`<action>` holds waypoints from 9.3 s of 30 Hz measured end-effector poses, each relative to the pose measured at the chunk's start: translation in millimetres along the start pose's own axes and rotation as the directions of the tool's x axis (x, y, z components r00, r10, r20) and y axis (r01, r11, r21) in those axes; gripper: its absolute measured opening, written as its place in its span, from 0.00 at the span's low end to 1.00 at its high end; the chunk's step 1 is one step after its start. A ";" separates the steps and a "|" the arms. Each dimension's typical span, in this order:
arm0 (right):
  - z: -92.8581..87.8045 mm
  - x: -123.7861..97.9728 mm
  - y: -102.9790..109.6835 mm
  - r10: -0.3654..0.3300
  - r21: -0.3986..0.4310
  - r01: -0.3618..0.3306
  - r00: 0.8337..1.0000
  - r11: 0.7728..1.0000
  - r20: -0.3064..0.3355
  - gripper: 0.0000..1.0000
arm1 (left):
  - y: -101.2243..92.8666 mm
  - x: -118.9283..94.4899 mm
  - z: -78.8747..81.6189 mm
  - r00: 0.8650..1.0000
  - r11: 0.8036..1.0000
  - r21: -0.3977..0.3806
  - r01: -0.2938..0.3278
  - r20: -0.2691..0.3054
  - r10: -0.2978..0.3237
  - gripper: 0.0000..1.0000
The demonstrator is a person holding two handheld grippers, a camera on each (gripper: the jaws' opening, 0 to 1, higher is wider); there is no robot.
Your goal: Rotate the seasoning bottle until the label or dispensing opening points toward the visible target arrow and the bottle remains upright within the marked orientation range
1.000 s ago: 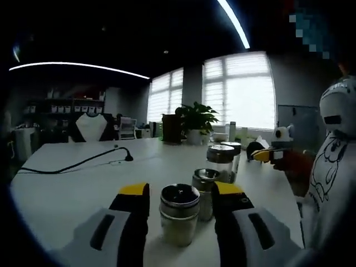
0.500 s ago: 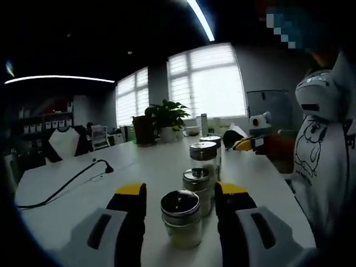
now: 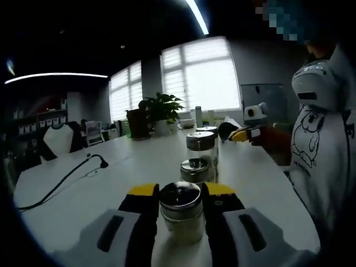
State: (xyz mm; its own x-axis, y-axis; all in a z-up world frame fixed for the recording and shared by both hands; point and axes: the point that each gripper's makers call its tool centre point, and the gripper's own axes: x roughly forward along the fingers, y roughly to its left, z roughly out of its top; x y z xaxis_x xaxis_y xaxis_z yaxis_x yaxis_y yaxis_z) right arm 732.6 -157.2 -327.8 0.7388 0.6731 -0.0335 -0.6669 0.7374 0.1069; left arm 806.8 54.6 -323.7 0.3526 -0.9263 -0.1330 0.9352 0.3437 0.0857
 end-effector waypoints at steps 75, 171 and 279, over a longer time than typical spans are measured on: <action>-11.5 0.8 7.9 0.024 0.026 -0.024 1.000 0.999 -0.009 0.00 | -3.1 1.5 4.0 0.993 0.981 -0.158 0.110 0.065 -0.101 0.42; -12.5 0.7 10.5 0.027 0.043 -0.027 1.000 0.999 0.011 0.00 | -5.1 1.2 2.9 0.997 0.991 -0.115 0.068 0.047 -0.062 0.39; -10.3 -1.7 9.0 0.013 0.044 -0.014 1.000 0.999 0.025 0.00 | -0.8 3.5 -1.8 0.998 0.997 -0.064 0.050 0.038 -0.047 0.36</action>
State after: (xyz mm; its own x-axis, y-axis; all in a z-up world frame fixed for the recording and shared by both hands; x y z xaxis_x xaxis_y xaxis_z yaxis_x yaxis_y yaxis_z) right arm 724.3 -151.1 -337.0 0.7323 0.6809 -0.0077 -0.6722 0.7248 0.1510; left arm 807.4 51.3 -326.1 0.3064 -0.9467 -0.0993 0.9518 0.3064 0.0156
